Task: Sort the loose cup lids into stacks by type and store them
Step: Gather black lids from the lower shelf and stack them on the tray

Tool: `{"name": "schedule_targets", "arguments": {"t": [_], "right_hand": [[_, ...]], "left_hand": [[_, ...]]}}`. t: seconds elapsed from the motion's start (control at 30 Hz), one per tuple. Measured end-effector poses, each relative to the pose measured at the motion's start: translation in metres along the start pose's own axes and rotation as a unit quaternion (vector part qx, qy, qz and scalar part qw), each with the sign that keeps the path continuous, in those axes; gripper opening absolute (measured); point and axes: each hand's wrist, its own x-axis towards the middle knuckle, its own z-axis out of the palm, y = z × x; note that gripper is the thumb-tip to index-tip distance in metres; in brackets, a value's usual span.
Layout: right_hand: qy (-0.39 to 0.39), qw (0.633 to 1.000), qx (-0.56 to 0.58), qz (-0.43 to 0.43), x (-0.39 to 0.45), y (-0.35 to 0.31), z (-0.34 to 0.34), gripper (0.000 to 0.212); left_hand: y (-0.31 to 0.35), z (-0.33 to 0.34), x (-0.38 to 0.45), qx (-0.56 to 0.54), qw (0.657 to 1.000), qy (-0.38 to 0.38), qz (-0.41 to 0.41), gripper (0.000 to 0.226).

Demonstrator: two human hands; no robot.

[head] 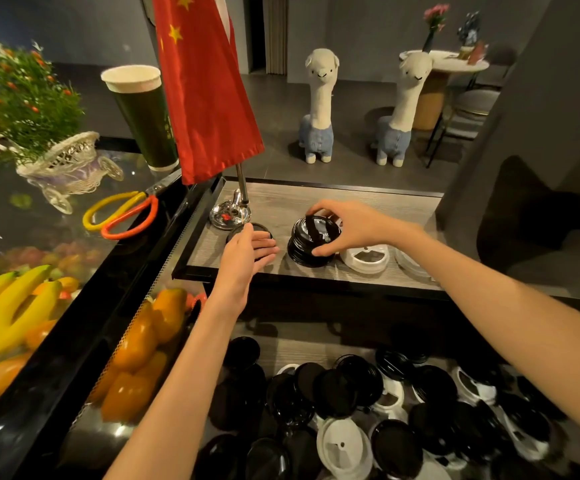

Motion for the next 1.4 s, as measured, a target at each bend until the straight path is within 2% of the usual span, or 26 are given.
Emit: {"name": "schedule_targets", "arguments": {"t": [0.2,0.4,0.57,0.63,0.67,0.77,0.83,0.9,0.97,1.07,1.13,1.23,1.3,1.4], "right_hand": [[-0.03,0.999,-0.029,0.002,0.008,-0.002,0.009,0.083],[-0.046,0.997,-0.062,-0.009,0.008,-0.002,0.011,0.092],[-0.07,0.995,-0.074,-0.003,-0.002,-0.01,0.007,0.099],[-0.019,0.999,-0.047,0.001,-0.017,-0.016,0.008,0.1],[0.033,0.999,-0.027,-0.001,-0.029,-0.019,0.012,0.092],[0.202,0.975,0.07,-0.056,-0.077,-0.028,0.032,0.047],[0.232,0.961,0.144,-0.053,-0.114,-0.034,0.057,0.027],[0.189,0.96,0.206,-0.008,-0.144,-0.032,0.093,0.02],[0.116,0.97,0.212,0.035,-0.158,-0.017,0.135,0.027],[-0.027,0.987,0.123,0.103,-0.161,0.008,0.191,0.06],[-0.093,0.984,0.072,0.136,-0.159,0.013,0.216,0.084],[-0.14,0.979,0.015,0.15,-0.152,0.011,0.238,0.101],[-0.145,0.978,0.003,0.151,-0.15,0.012,0.248,0.1],[-0.123,0.979,0.006,0.16,-0.152,0.018,0.257,0.095]], "left_hand": [[-0.005,0.005,0.0,0.051,0.998,-0.031,0.004,0.042],[-0.013,0.008,0.003,0.049,0.997,-0.058,-0.013,0.039],[-0.015,0.011,-0.001,0.059,0.996,-0.066,0.011,0.038],[-0.015,0.01,-0.009,0.073,0.995,-0.046,0.044,0.033],[-0.018,0.008,-0.016,0.079,0.994,-0.037,0.062,0.031],[-0.029,-0.001,-0.037,0.09,0.99,-0.023,0.107,0.025],[-0.049,-0.01,-0.05,0.112,0.986,-0.03,0.116,0.022],[-0.08,-0.019,-0.06,0.155,0.981,-0.044,0.108,0.018],[-0.118,-0.027,-0.063,0.214,0.971,-0.064,0.087,0.009],[-0.17,-0.035,-0.065,0.326,0.939,-0.096,0.045,0.011],[-0.198,-0.034,-0.067,0.381,0.916,-0.118,0.035,0.019],[-0.223,-0.025,-0.062,0.401,0.908,-0.123,0.001,0.034],[-0.231,-0.014,-0.055,0.392,0.915,-0.087,-0.048,0.04],[-0.242,-0.002,-0.046,0.402,0.912,-0.051,-0.062,0.047]]}}
